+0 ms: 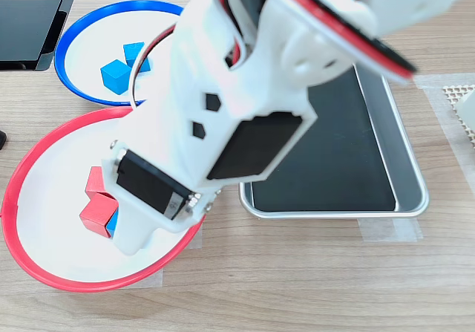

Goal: Relocate any blue block in the red dish to the blue dish, correcting any misplacements.

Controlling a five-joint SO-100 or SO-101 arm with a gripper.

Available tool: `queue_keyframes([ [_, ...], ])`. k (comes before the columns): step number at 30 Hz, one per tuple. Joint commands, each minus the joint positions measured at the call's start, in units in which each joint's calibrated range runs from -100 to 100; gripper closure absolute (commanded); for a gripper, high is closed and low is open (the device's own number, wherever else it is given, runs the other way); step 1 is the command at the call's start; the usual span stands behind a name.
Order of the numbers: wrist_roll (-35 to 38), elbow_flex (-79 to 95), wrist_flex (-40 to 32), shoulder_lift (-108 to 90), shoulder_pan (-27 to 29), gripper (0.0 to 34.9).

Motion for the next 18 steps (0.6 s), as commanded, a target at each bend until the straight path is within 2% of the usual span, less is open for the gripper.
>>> queue_keyframes([
  [1,-0.9,-4.7,1.6,1.3,-1.1,21.2],
  [11,-1.6,-4.0,4.8,2.0,0.2,20.8],
  [18,-1.7,-3.8,3.8,2.3,1.7,20.5],
])
